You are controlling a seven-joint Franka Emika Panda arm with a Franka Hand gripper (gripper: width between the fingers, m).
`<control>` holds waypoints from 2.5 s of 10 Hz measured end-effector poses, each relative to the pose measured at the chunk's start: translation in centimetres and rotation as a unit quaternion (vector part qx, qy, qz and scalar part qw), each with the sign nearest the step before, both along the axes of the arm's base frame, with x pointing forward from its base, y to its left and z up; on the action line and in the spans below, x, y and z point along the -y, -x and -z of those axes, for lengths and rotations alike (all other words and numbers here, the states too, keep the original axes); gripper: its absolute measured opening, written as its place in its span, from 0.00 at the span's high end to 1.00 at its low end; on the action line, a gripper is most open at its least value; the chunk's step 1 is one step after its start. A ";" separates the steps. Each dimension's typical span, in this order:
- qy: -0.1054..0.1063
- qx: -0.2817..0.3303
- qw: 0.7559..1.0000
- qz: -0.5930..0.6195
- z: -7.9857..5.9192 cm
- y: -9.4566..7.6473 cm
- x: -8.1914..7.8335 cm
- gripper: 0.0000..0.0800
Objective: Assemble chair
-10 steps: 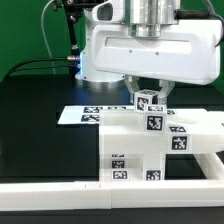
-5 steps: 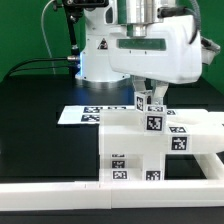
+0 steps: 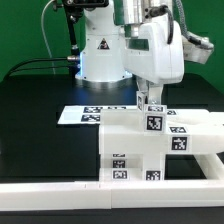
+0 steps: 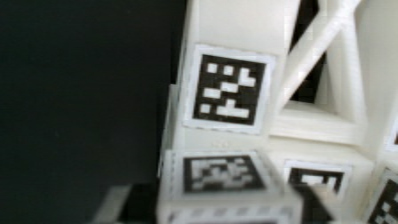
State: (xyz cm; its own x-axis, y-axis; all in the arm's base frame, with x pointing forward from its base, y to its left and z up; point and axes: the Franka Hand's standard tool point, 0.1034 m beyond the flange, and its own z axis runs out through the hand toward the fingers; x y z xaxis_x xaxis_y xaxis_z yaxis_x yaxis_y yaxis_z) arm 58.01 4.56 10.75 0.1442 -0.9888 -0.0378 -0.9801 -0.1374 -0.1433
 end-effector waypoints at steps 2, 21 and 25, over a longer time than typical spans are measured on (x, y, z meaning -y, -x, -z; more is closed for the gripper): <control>0.004 -0.008 0.996 -0.083 -0.1 0.0 0.2 0.24; 0.069 -0.013 0.954 -0.293 -0.5 -0.5 0.7 0.65; 0.039 -0.010 0.991 -0.129 -0.5 -0.3 0.5 0.65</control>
Offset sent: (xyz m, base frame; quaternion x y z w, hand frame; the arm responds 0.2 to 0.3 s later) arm 0.0084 0.0068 0.0079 -0.0382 -0.0552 -0.4132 0.9082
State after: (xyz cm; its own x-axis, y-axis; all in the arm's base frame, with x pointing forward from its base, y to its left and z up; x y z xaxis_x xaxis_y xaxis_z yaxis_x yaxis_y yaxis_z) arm 58.29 4.10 11.28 0.3934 -0.9188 0.0321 -0.9132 -0.3945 -0.1022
